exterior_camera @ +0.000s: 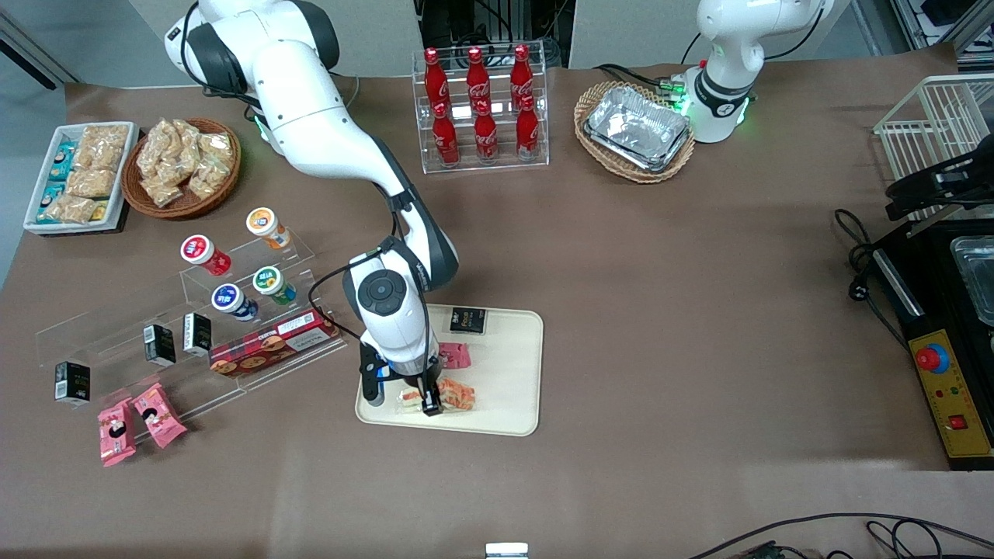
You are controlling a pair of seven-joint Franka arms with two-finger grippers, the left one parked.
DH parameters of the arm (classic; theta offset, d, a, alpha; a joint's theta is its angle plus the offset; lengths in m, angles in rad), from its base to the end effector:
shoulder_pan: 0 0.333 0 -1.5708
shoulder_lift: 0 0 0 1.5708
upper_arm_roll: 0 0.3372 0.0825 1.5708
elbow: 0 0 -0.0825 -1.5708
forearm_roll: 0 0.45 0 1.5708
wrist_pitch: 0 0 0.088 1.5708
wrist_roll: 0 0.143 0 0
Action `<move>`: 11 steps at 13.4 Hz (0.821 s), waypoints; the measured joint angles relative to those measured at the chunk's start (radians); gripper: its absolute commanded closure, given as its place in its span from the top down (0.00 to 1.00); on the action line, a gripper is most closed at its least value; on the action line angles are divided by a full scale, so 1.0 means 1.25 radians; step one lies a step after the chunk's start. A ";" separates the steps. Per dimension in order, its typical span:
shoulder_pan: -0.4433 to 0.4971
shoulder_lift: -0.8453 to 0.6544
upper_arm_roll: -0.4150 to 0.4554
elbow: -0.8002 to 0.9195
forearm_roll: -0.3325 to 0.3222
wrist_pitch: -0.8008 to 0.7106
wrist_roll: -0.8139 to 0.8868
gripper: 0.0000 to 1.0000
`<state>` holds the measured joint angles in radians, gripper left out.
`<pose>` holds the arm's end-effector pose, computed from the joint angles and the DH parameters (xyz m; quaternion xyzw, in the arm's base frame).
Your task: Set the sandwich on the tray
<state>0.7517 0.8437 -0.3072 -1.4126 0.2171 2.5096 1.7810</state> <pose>0.7290 0.4033 0.1815 -0.7682 0.6224 -0.0916 0.1186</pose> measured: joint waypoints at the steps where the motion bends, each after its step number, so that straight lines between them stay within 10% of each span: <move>1: 0.000 0.000 -0.001 0.005 0.000 0.000 -0.001 1.00; 11: -0.009 -0.060 -0.011 0.043 0.000 -0.220 -0.137 1.00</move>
<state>0.7404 0.7687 -0.3213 -1.3583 0.2172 2.2343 1.6095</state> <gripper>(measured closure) 0.000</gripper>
